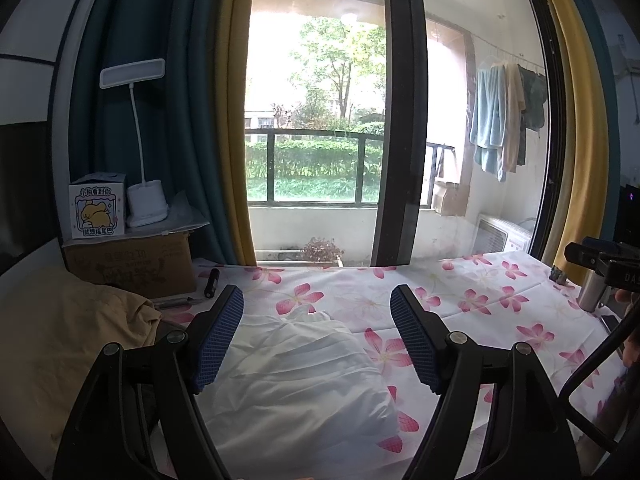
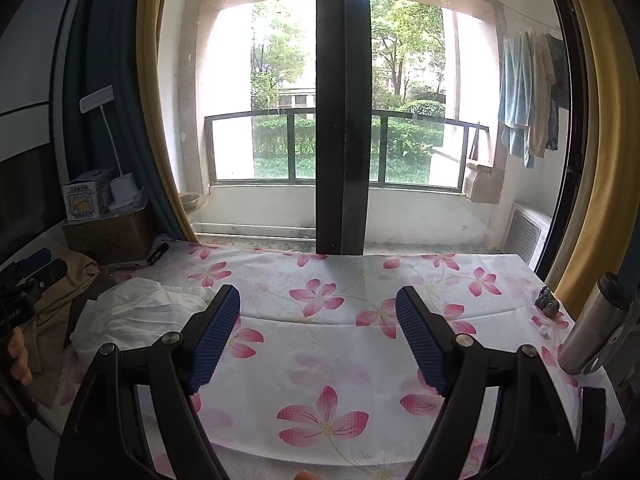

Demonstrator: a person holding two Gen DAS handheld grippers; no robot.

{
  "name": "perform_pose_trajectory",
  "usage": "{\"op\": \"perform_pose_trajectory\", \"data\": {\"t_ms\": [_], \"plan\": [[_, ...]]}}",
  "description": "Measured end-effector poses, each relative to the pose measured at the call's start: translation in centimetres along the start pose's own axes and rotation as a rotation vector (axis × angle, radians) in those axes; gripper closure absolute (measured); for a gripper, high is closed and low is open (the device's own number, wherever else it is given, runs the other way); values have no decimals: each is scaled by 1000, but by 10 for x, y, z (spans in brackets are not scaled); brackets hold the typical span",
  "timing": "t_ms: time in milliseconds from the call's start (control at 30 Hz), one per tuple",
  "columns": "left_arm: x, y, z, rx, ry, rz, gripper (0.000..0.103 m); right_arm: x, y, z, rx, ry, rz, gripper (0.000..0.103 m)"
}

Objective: Fold large clothes

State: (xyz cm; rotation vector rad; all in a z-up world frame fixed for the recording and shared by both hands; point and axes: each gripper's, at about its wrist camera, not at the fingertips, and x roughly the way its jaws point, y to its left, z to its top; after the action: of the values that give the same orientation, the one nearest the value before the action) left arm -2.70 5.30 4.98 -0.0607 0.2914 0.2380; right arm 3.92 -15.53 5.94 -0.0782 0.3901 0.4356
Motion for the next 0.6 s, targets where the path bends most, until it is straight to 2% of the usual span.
{"op": "perform_pose_trajectory", "data": {"t_ms": [600], "plan": [[-3, -3, 0, 9, 2, -5, 24, -3, -3, -1, 11, -5, -4, 23]]}}
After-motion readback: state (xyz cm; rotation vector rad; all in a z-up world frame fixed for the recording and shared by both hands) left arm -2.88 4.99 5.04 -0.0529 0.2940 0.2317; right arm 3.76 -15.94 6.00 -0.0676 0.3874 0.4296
